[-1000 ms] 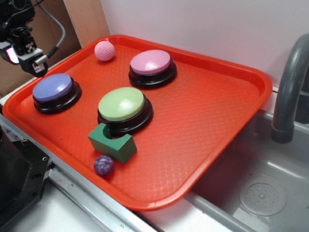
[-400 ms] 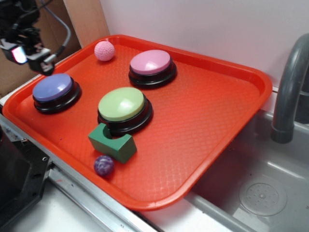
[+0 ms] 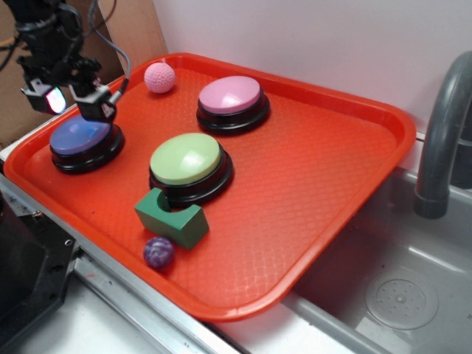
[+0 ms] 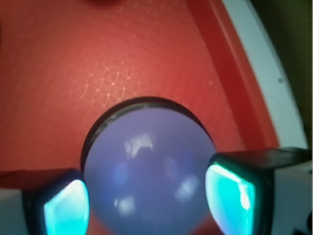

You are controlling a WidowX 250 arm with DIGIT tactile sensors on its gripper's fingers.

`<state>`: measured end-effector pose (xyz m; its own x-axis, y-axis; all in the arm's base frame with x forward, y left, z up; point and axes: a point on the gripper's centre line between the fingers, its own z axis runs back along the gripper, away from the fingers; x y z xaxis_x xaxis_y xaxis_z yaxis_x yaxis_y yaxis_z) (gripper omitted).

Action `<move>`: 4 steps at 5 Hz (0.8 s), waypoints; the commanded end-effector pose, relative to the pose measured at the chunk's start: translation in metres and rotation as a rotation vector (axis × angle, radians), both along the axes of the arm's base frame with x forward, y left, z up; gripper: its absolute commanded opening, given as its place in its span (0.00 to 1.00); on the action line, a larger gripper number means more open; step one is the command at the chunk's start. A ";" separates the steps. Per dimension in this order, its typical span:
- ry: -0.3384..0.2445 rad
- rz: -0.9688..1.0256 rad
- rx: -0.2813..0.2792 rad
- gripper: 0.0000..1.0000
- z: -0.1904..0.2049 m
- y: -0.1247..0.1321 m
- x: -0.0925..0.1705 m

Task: Push the purple button.

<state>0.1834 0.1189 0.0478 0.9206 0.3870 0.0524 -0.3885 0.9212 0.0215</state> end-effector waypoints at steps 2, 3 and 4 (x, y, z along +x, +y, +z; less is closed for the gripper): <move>0.002 -0.035 -0.019 1.00 -0.007 -0.002 0.004; -0.028 -0.071 0.019 1.00 0.021 0.000 -0.005; -0.040 -0.065 0.066 1.00 0.043 -0.001 -0.014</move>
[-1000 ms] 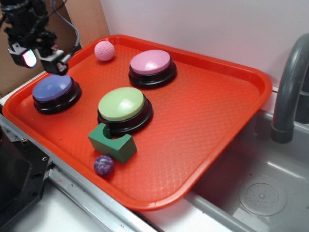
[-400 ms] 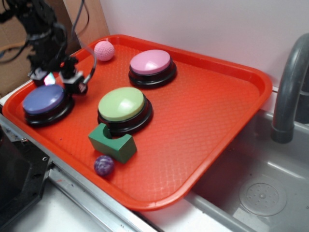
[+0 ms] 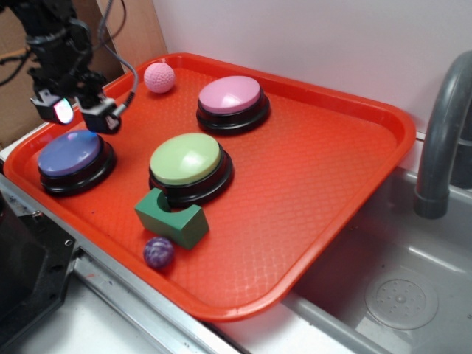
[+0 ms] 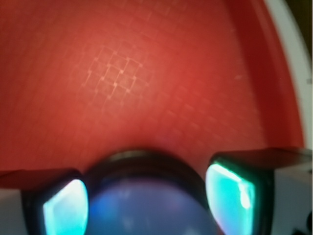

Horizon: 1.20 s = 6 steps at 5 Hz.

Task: Push the purple button.

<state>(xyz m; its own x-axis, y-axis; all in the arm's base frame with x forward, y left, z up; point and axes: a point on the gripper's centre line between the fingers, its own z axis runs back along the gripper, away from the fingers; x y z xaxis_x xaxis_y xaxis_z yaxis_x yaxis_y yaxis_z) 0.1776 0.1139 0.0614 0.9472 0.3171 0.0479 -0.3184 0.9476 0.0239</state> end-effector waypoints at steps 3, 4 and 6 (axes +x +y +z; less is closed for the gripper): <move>-0.023 -0.034 0.058 1.00 0.043 -0.015 -0.018; 0.009 -0.043 0.020 1.00 0.051 -0.015 -0.019; 0.000 -0.058 0.056 1.00 0.076 -0.018 -0.021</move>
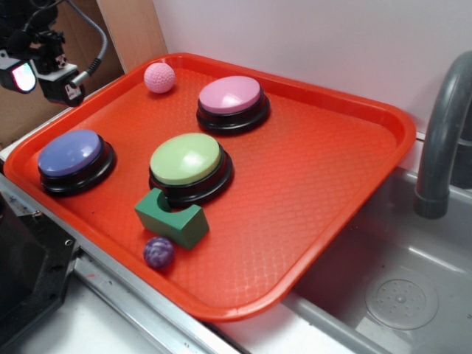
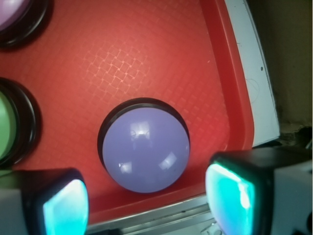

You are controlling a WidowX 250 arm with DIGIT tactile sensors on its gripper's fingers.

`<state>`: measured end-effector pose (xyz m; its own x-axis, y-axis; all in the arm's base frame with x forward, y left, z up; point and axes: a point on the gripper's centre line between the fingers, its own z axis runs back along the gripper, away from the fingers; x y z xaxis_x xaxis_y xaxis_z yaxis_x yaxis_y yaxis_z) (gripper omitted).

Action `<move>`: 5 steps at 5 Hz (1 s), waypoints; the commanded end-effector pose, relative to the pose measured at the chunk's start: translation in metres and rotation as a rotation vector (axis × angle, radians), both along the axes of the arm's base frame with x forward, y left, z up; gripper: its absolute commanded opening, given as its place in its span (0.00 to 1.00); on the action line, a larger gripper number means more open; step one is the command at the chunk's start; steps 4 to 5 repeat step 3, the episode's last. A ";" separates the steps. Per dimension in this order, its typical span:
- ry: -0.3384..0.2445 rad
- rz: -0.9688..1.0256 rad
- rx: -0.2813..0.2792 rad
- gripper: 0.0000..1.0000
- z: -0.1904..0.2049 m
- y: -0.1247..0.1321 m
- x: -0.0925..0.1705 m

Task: Push the purple button.

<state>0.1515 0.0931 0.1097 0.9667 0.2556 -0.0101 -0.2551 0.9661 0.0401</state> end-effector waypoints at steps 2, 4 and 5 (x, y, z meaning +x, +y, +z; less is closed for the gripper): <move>-0.130 -0.041 0.044 1.00 0.059 0.006 -0.001; -0.117 -0.091 0.072 1.00 0.068 0.006 -0.002; -0.117 -0.091 0.072 1.00 0.068 0.006 -0.002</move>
